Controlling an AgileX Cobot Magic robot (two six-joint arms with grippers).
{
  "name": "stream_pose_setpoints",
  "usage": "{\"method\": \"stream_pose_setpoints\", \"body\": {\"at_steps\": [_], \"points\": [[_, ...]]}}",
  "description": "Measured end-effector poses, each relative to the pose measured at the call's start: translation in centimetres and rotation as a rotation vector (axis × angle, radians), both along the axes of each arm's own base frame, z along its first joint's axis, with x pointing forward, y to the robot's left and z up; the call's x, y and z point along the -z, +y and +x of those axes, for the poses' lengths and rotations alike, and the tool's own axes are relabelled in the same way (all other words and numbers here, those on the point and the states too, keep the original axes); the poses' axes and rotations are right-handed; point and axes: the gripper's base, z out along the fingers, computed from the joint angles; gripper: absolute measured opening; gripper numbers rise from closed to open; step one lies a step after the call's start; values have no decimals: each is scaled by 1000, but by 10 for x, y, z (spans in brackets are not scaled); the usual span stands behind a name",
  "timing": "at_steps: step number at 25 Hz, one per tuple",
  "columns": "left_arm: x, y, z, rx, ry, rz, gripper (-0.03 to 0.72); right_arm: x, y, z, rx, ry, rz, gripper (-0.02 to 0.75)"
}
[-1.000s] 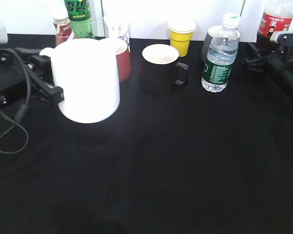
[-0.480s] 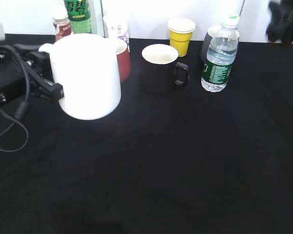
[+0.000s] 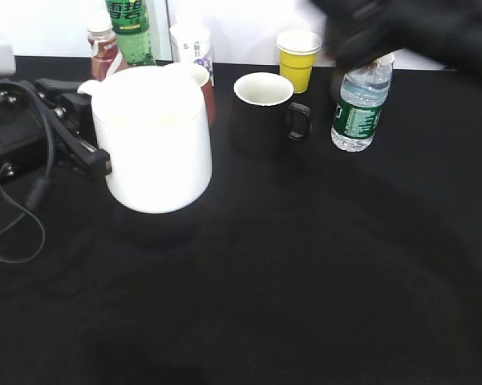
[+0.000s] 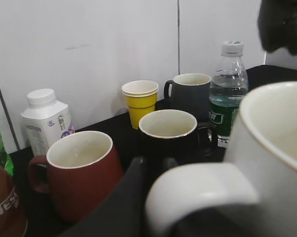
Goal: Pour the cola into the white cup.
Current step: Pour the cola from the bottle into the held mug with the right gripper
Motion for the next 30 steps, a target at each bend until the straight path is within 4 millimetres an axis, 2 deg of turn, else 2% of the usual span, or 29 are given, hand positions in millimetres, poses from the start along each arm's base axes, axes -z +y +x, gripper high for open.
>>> {"method": "stream_pose_setpoints", "body": {"at_steps": [2,6,14,19,30], "points": [[0,0,0,0,0,-1,62,13,18,8,-23,-63,-88,386],[3,1,0,-11,29,24,62,30,27,19,-32,-265,-243,386],[5,1,1,-15,40,34,62,26,28,18,4,-661,-520,386],[3,0,-1,9,20,27,62,26,28,18,22,-796,-633,385],[1,-2,-2,28,2,21,62,23,24,22,113,-943,-775,385]]}}
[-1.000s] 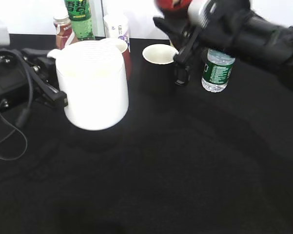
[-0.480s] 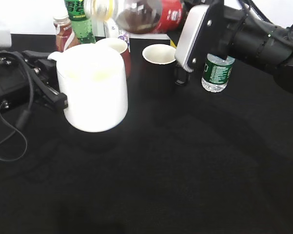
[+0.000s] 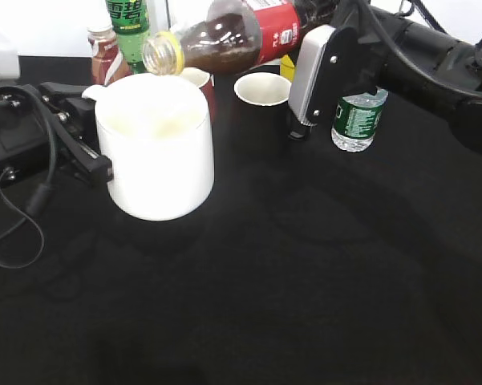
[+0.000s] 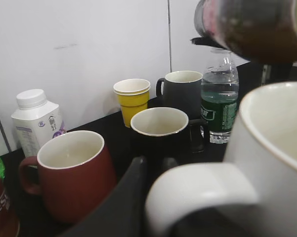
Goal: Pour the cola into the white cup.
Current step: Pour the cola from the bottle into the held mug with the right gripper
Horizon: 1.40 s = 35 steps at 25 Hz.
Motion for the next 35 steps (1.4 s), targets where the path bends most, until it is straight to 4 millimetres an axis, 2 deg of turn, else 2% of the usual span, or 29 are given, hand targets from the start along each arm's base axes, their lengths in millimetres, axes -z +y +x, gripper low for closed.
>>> {"method": "stream_pose_setpoints", "body": {"at_steps": [12,35], "points": [[0,0,0,-6,2,-4,62,-1,0,0,21,-88,-59,385],[1,0,0,-7,6,3,62,-4,0,1,30,-136,-76,385]]}}
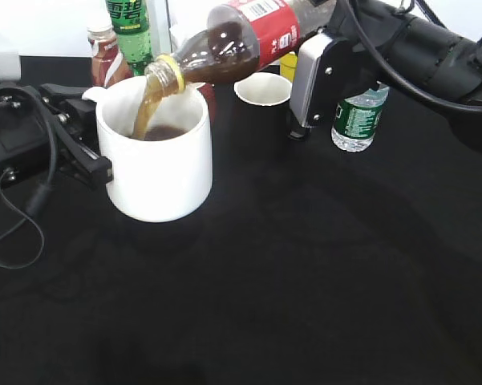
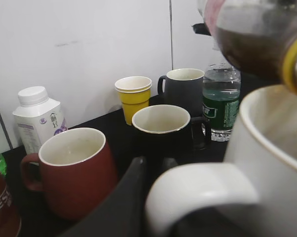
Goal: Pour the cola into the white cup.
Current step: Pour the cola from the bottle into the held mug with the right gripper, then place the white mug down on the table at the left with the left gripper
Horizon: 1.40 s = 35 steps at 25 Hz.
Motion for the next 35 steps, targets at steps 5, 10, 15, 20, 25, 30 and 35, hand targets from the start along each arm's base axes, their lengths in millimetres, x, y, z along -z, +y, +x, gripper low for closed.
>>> {"method": "stream_pose_setpoints", "body": {"at_steps": [5,10,15,20,25,30,35], "points": [[0,0,0,1,0,2,62,-2,0,1,2,-5,6,385],[-2,1,1,-12,-6,-22,62,-2,1,0,-34,78,81,385],[-4,1,1,-16,-18,-44,62,2,4,-2,-81,185,116,385],[-5,1,1,-15,-24,-50,61,5,4,-2,-118,452,294,385],[-4,1,2,-24,-16,-50,61,6,4,-2,-207,995,763,385],[-1,3,3,-54,20,-36,61,1,6,-4,-314,1253,1010,385],[0,4,3,-56,24,-33,61,-6,-13,-29,-213,1301,1029,385]]}}
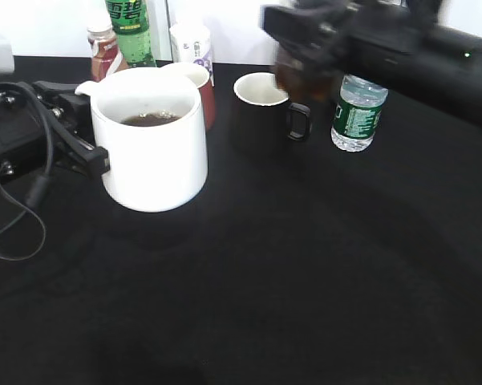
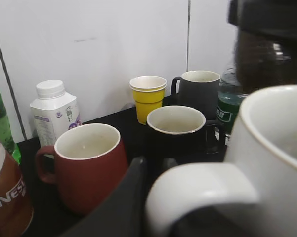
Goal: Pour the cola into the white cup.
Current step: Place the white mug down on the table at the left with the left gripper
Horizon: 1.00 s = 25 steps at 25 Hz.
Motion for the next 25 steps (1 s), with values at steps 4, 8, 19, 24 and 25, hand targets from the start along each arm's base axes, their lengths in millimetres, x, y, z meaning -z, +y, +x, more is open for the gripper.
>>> {"method": "stream_pose_setpoints", "body": {"at_steps": [4,8,19,24,25], "points": [[0,2,2,-28,8,-17,61,7,-28,-44,98,72,18,385],[1,43,19,-213,32,-23,61,18,-64,-82,318,92,47,385],[52,150,111,-584,43,-21,61,24,-70,-91,349,71,7,385],[90,162,196,-586,6,-16,61,24,-70,-91,349,60,-5,385],[96,163,209,-588,7,-20,61,24,-70,-91,349,59,-6,385]]}}
